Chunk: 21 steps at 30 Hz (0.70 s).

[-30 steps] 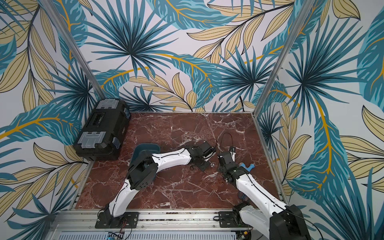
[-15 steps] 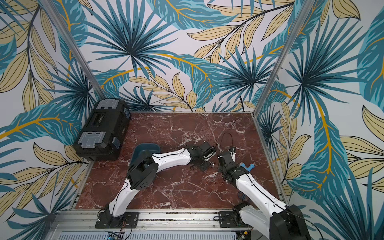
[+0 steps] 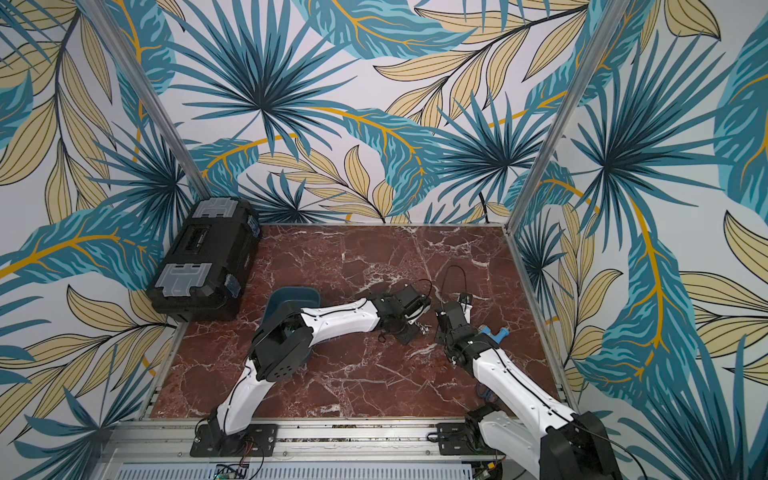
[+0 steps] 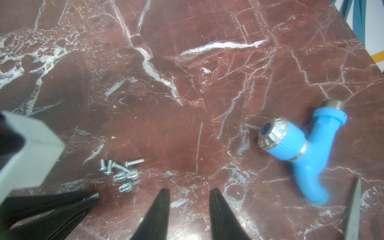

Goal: Put the screws on the desktop into the storage box
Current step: Pick up the screw from the center of the board, then place the screw in the storage box.

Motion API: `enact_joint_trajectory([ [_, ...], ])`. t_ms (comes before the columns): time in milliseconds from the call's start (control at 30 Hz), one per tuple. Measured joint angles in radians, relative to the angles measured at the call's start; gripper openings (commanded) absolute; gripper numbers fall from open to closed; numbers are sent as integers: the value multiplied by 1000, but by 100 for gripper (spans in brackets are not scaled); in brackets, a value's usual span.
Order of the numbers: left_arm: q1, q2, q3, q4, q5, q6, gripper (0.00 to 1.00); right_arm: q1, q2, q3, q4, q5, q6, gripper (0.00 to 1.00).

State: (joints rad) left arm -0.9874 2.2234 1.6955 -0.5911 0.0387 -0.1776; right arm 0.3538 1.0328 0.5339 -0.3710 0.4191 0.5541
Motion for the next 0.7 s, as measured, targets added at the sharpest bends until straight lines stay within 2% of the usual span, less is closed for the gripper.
enact_joint_trajectory([
  [167,10,-164,-115,-2,6,-48,0,-1,-3,0,0,0,0,37],
  [367,55,-462,-301,26,-2,-106,0,-1,-1,0,0,-1,0,37],
  [567,188,-714,-472,-20,-89,-165,0,-1,6,0,4,-1,0,37],
  [700,317,-832,-562,-82,-143,-211,0,-1,6,0,5,-1,0,37],
])
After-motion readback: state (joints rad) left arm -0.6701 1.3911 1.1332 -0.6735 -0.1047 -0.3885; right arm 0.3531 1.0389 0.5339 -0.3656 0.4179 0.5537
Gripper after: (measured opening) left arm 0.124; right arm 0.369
